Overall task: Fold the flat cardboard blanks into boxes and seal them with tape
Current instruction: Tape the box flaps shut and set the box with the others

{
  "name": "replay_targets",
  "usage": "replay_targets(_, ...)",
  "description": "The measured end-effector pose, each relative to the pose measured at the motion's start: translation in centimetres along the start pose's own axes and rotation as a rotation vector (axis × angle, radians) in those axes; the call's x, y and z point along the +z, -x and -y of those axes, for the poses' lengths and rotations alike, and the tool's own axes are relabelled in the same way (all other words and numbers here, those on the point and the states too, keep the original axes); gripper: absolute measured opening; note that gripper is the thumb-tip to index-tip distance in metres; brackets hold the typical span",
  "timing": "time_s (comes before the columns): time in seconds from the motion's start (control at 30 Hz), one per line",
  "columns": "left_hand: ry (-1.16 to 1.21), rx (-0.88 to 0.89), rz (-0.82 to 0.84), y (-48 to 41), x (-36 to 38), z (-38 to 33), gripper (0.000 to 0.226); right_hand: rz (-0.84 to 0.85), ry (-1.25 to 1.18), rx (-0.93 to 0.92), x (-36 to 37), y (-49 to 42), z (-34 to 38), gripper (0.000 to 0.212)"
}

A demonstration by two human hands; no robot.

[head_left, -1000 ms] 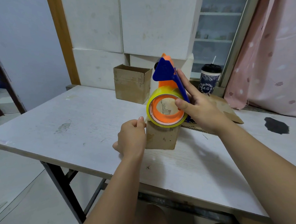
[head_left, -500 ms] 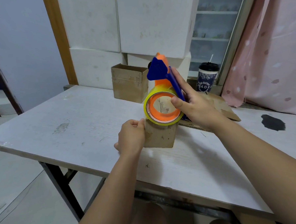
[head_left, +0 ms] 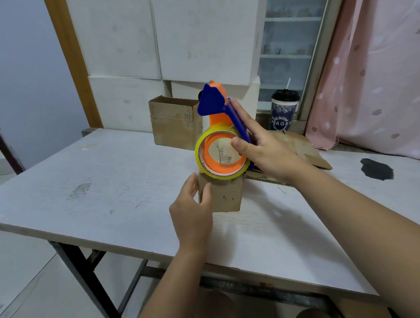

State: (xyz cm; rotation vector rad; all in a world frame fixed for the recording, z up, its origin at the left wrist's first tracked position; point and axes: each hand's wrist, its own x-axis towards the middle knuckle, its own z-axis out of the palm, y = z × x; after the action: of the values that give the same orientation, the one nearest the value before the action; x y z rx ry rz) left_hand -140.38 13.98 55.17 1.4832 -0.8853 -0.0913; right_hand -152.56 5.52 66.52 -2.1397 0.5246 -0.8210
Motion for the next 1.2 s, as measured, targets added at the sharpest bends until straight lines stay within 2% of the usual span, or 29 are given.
replay_targets(0.17,0.058,-0.043,-0.021,-0.7,-1.0,0.4,0.009,0.0,-0.02,0.001,0.0,-0.1,-0.4,0.068)
replay_targets(0.43,-0.189,0.156,-0.1,-0.5,-1.3,1.0,0.016,-0.012,-0.054,-0.02,0.3,-0.4,-0.6,0.069)
replay_targets(0.63,-0.323,0.203,-0.134,0.7,-0.6,0.3,0.021,-0.04,-0.052,-0.019,0.6,-0.5,-0.7,0.069)
replay_targets(0.73,-0.304,0.177,-0.151,0.3,-0.8,0.4,0.006,-0.04,-0.05,-0.018,0.6,-0.4,-0.7,0.07)
replay_targets(0.87,-0.23,0.159,-0.129,0.3,-0.8,0.3,0.006,-0.022,-0.038,-0.016,0.6,-0.4,-0.5,0.069)
replay_targets(0.93,-0.302,0.196,-0.077,0.1,-1.0,0.4,0.014,-0.015,-0.027,-0.012,0.5,-0.4,-0.5,0.07)
replay_targets(1.0,-0.272,0.144,0.029,-0.7,-1.2,0.3,0.048,-0.004,-0.022,-0.009,0.3,-0.5,-0.4,0.07)
replay_targets(1.07,-0.11,0.068,0.142,-2.0,-1.5,-0.2,0.075,0.017,-0.022,0.002,0.1,-0.6,-0.4,0.071)
replay_targets(1.1,-0.045,0.069,0.203,-2.7,-1.5,-0.6,0.074,0.026,-0.021,0.009,0.1,-0.6,-0.3,0.072)
replay_targets(1.2,0.091,0.119,0.356,-3.9,-1.6,-0.7,0.052,0.049,-0.004,0.032,-0.3,-1.0,-0.2,0.075)
